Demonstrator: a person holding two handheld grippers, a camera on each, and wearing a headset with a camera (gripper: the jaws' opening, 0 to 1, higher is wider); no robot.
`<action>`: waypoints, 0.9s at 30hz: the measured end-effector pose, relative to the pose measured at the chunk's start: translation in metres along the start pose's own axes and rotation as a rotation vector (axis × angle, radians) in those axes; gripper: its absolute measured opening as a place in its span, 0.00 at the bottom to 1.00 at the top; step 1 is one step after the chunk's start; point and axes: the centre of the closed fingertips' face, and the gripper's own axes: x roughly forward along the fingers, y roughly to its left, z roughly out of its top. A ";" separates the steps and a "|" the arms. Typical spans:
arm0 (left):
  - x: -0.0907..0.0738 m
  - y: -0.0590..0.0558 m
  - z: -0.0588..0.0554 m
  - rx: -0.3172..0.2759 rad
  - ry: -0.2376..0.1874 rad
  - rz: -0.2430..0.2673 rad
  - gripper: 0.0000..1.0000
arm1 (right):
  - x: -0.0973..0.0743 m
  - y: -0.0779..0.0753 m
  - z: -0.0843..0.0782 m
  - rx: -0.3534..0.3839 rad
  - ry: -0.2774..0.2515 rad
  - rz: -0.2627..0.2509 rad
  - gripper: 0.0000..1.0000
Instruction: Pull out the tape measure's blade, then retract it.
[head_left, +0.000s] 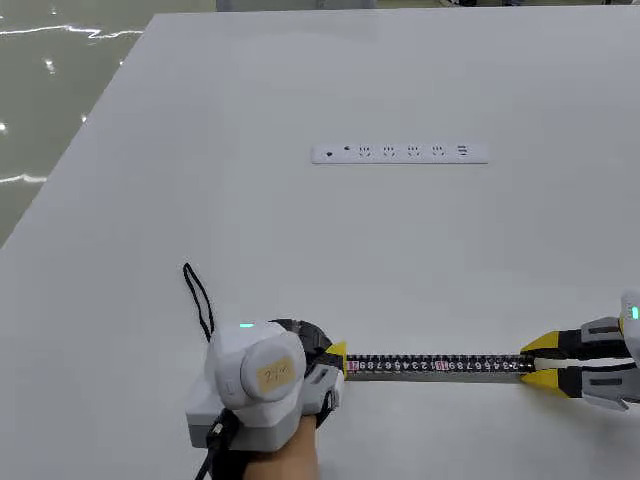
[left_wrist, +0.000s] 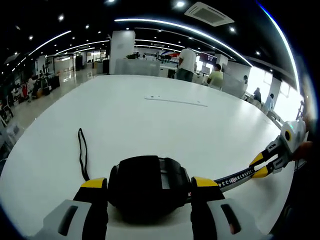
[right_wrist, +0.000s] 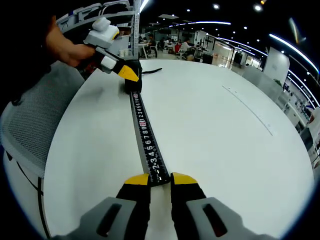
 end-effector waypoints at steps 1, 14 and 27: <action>0.000 0.000 0.000 -0.006 0.001 0.001 0.65 | 0.000 0.000 0.000 0.000 0.000 0.000 0.14; 0.001 0.001 -0.003 0.011 0.046 0.004 0.63 | 0.000 0.001 0.000 -0.010 0.003 0.002 0.13; 0.000 0.001 -0.003 0.012 0.056 -0.021 0.60 | -0.001 0.002 -0.001 -0.029 0.018 0.012 0.12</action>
